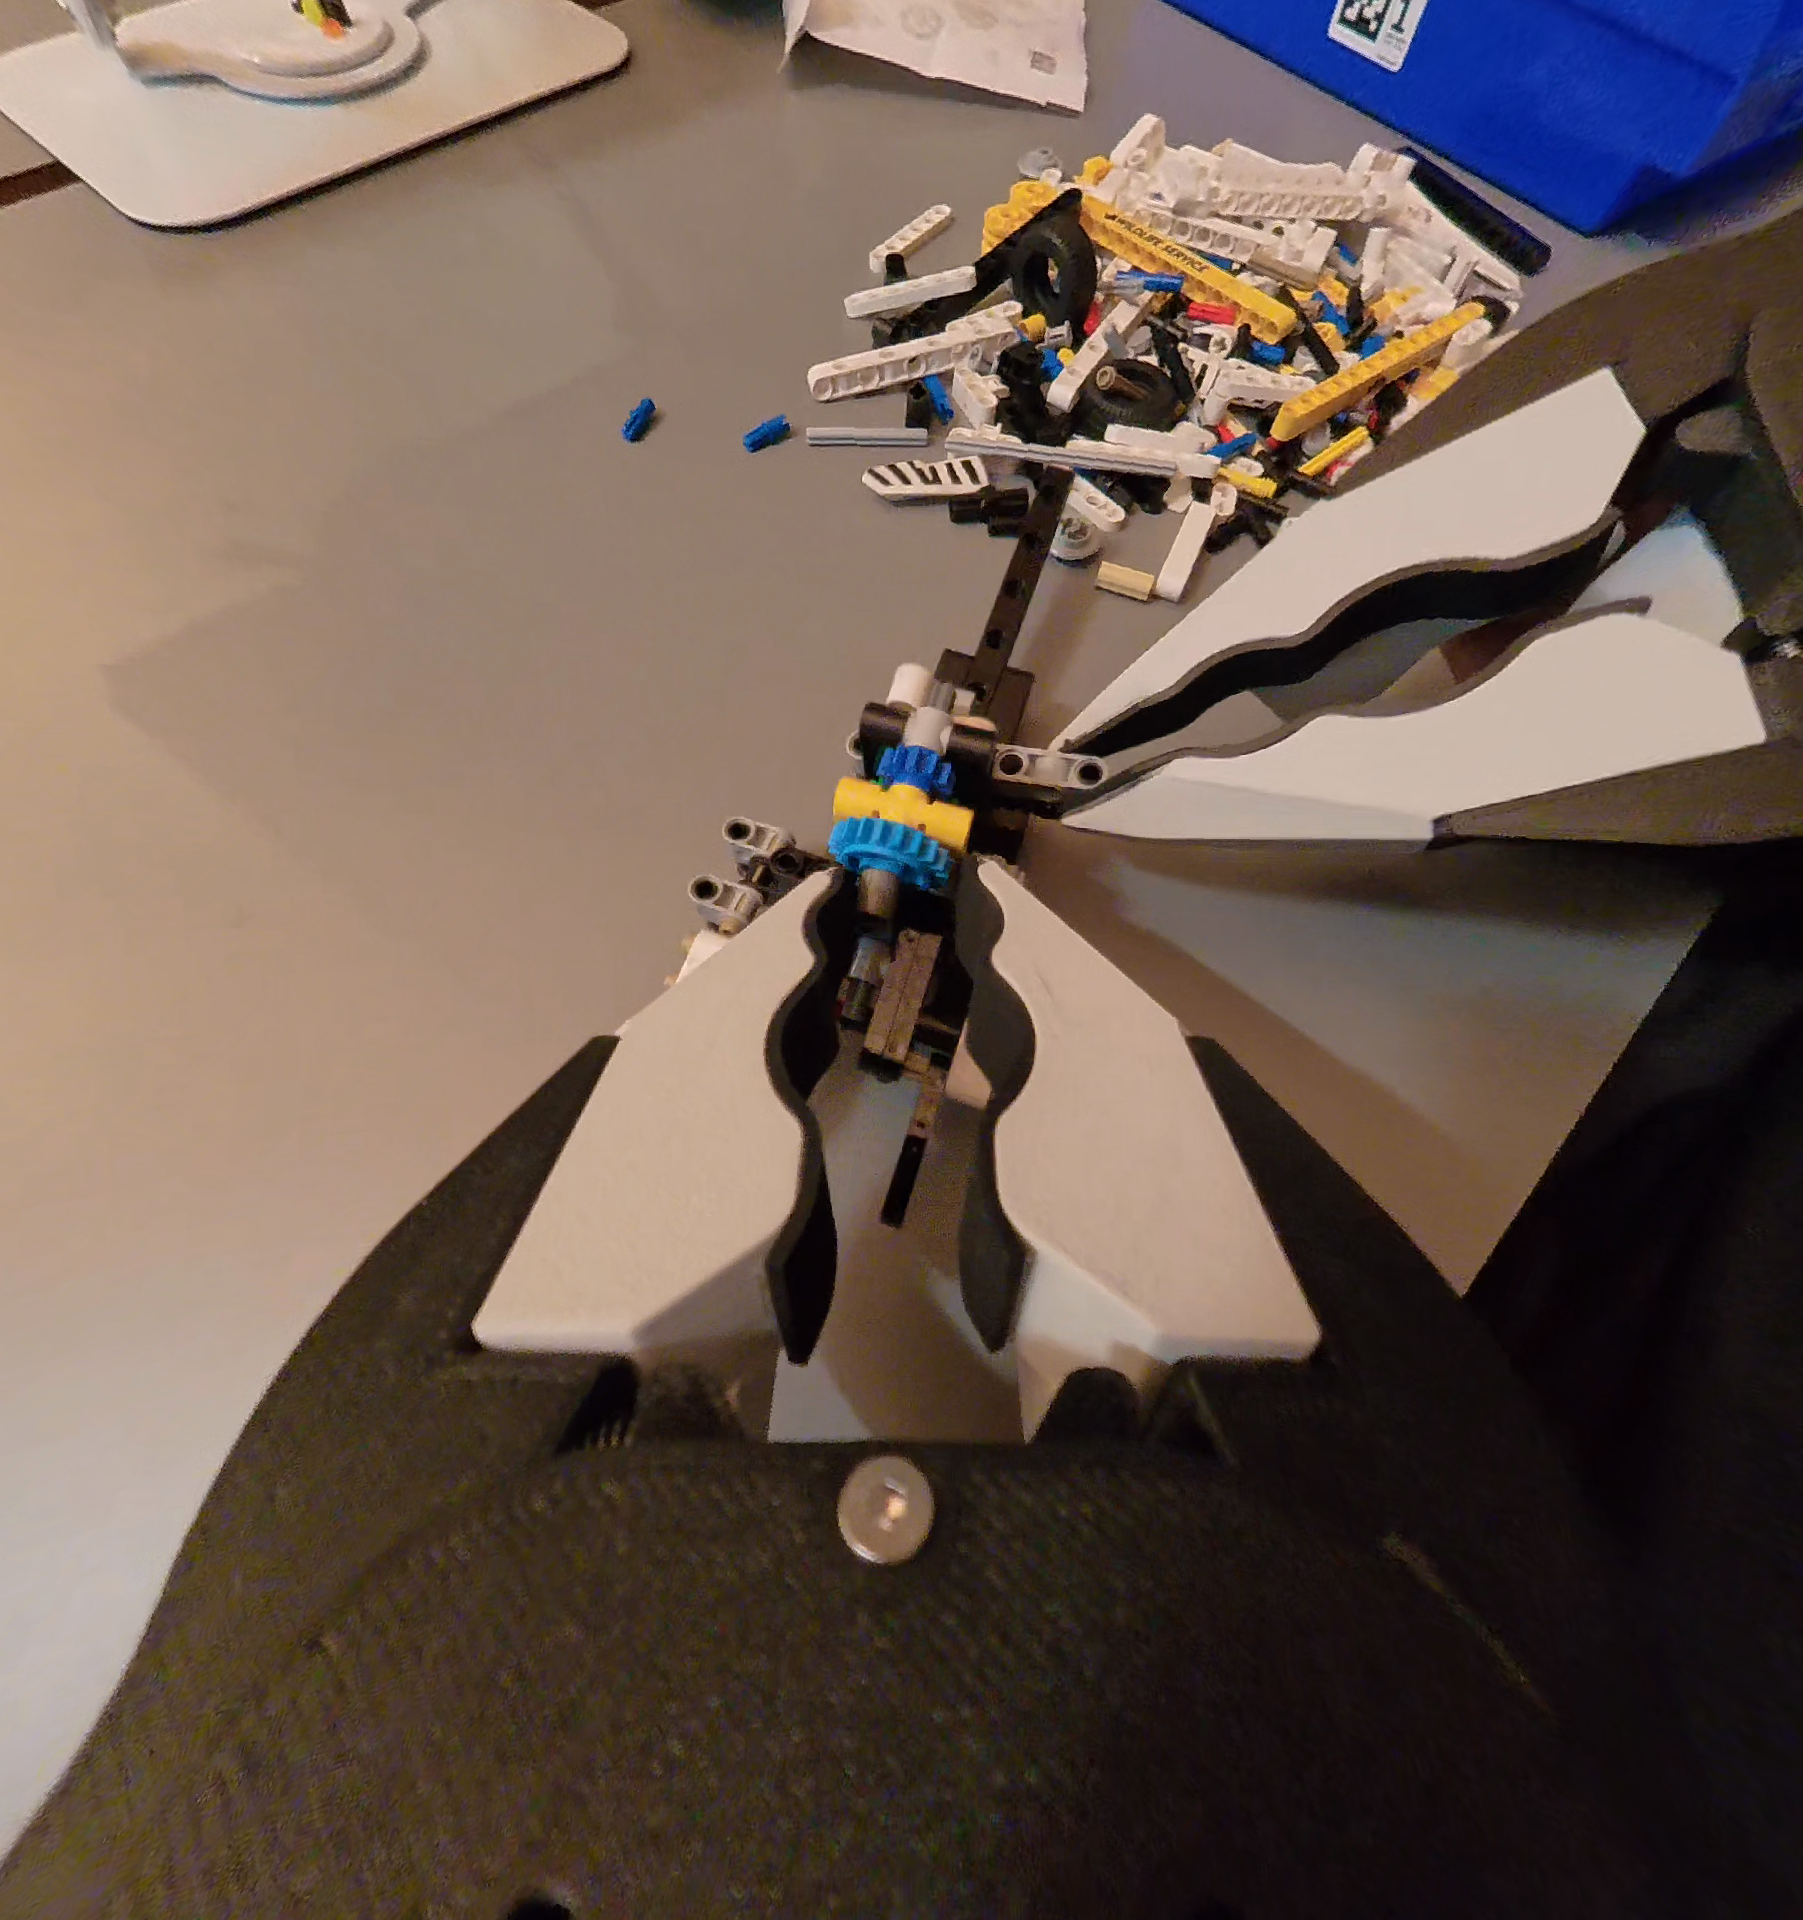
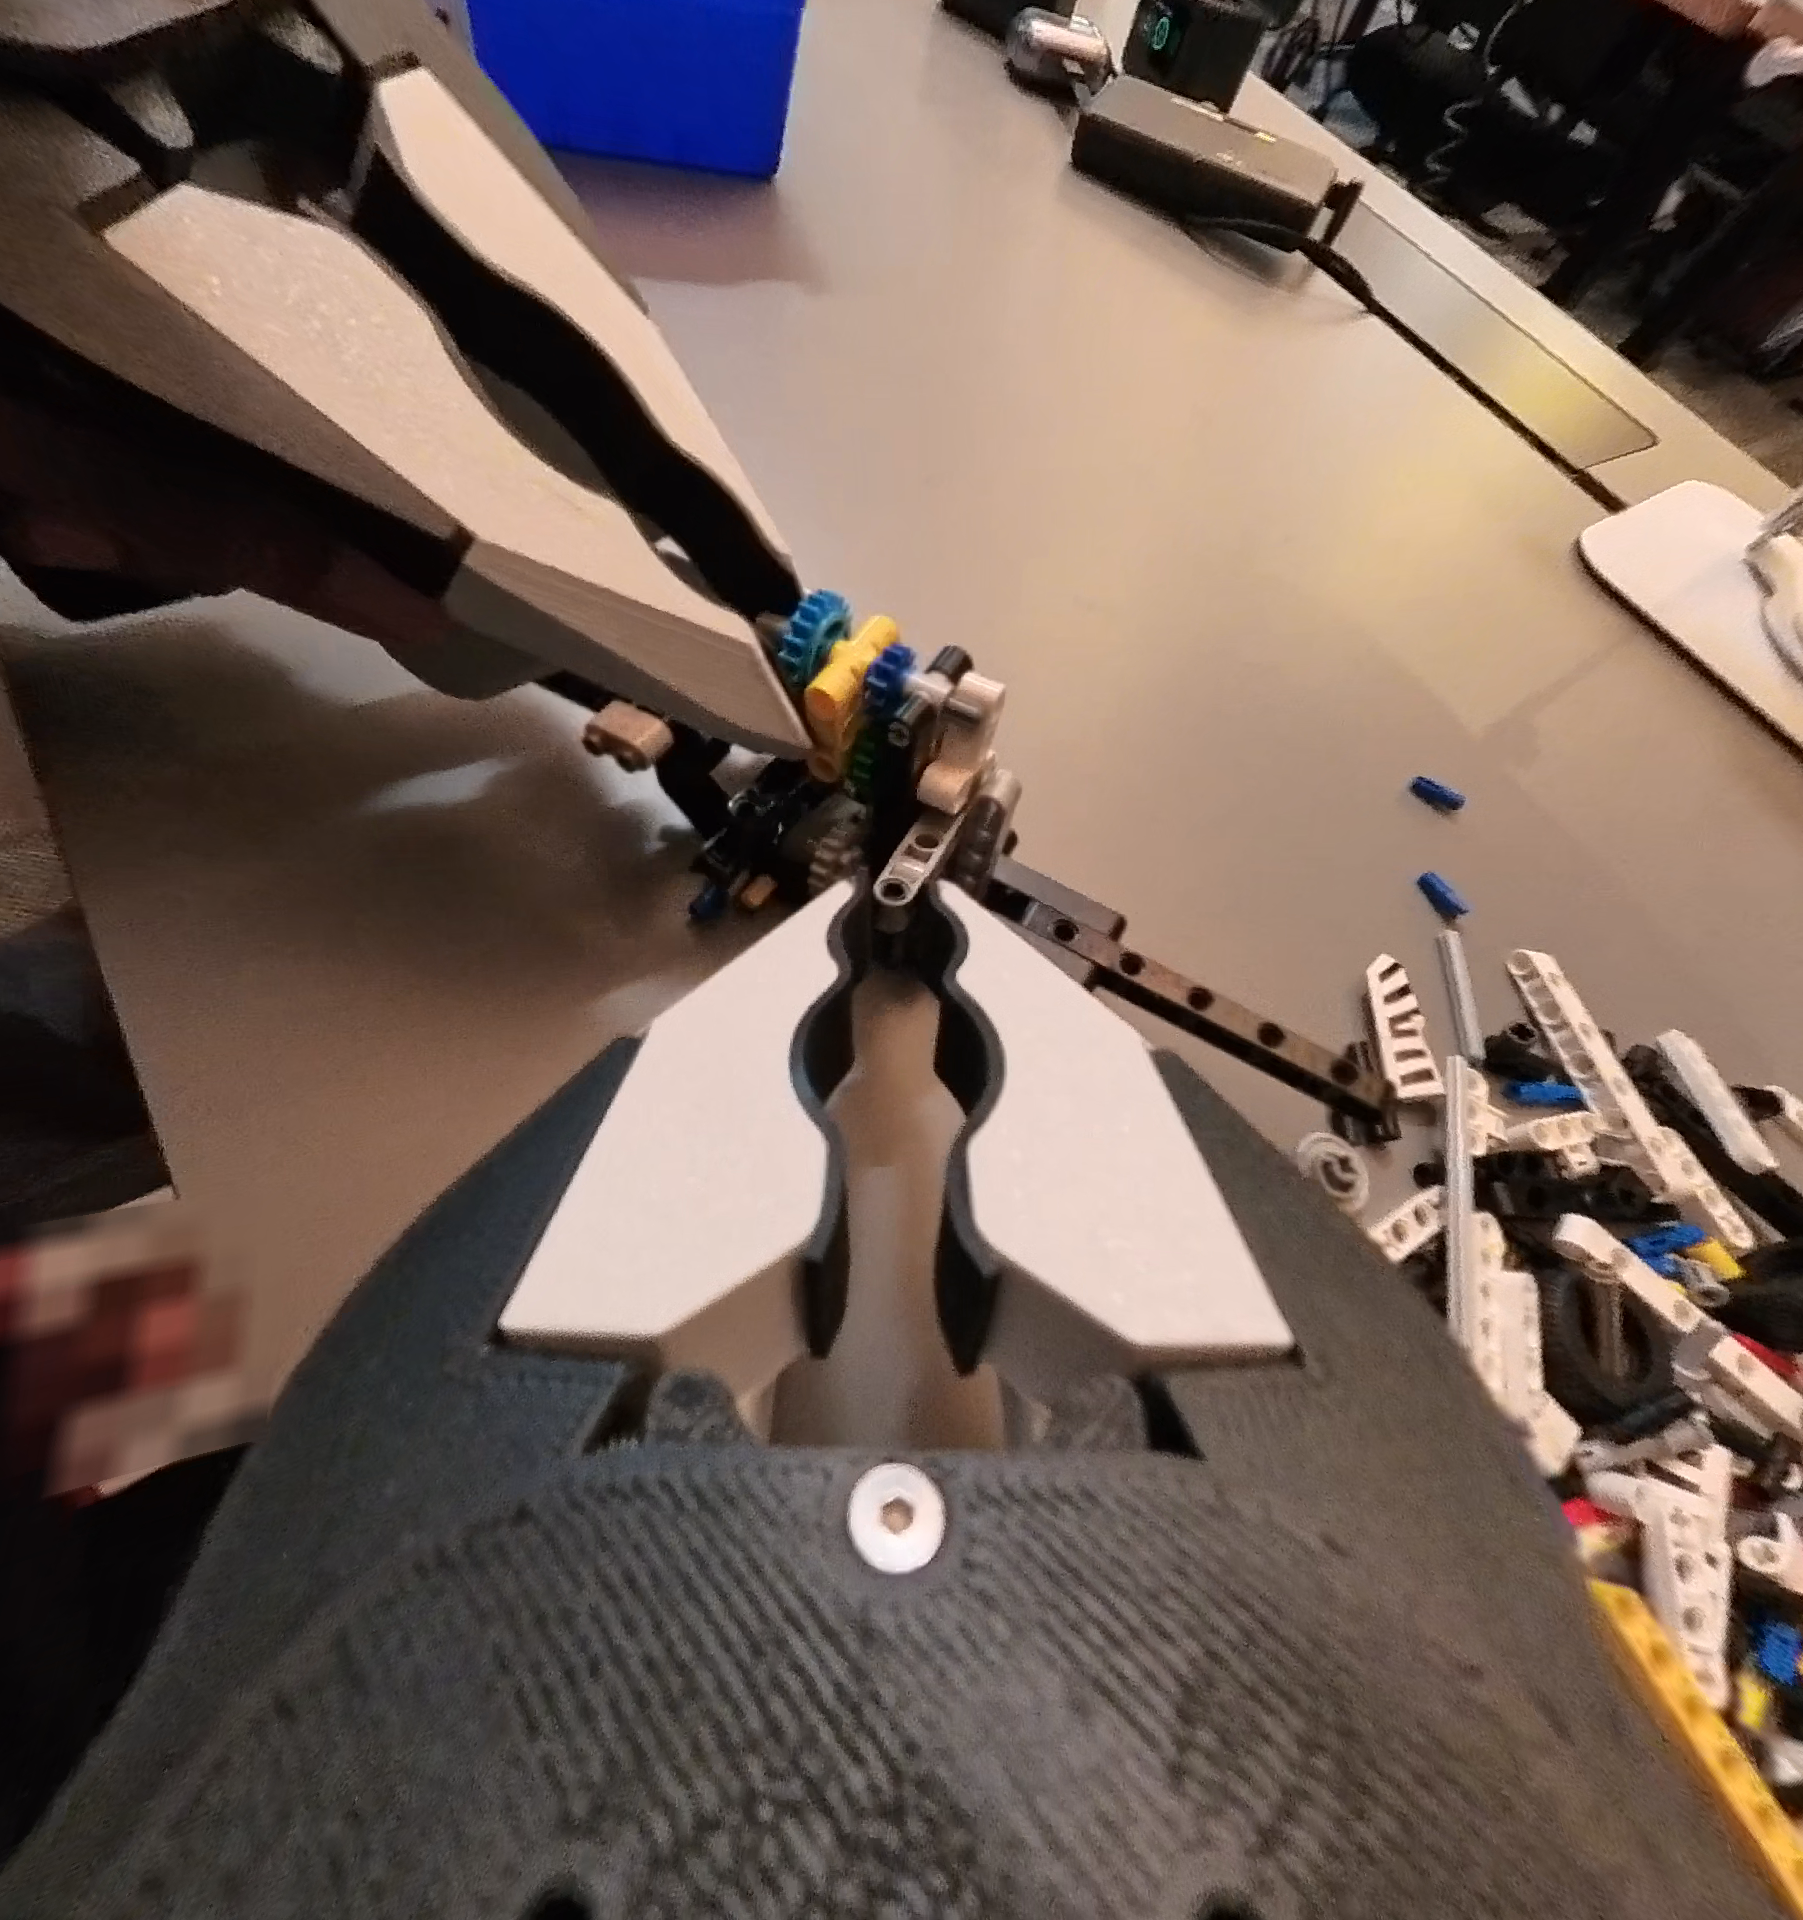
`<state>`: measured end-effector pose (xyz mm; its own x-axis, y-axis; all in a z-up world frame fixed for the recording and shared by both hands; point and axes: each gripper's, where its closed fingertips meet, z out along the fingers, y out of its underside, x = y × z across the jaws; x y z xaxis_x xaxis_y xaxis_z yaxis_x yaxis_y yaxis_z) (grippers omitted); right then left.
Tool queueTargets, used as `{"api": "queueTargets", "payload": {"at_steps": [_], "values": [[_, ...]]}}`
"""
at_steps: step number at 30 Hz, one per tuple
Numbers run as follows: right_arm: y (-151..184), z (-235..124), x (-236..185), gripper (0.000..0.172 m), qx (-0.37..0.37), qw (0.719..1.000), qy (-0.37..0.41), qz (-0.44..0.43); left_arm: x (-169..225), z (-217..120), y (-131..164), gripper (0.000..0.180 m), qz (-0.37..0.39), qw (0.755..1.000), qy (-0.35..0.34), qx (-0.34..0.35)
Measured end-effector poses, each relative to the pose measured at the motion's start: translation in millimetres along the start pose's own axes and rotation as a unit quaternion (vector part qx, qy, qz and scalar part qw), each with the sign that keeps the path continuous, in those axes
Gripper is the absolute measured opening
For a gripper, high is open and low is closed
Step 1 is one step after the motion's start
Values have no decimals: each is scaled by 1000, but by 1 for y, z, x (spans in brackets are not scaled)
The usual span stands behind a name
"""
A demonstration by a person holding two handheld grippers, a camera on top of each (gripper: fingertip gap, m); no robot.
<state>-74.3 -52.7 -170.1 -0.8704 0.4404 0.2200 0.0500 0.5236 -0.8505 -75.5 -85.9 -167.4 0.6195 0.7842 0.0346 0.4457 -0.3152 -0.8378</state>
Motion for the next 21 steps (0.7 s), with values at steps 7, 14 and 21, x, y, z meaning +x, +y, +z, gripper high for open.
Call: {"api": "queueTargets", "payload": {"at_steps": [7,14,21], "values": [[6,0,-1,7,-14,1000,-14,24,2,0,1,19,38,999,-27,-21],[12,-6,-1,7,-17,998,-34,42,9,3,0,20,26,999,-24,-8],[11,-6,-2,7,-15,1000,-21,17,14,-1,-15,61,38,999,-5,2]]}}
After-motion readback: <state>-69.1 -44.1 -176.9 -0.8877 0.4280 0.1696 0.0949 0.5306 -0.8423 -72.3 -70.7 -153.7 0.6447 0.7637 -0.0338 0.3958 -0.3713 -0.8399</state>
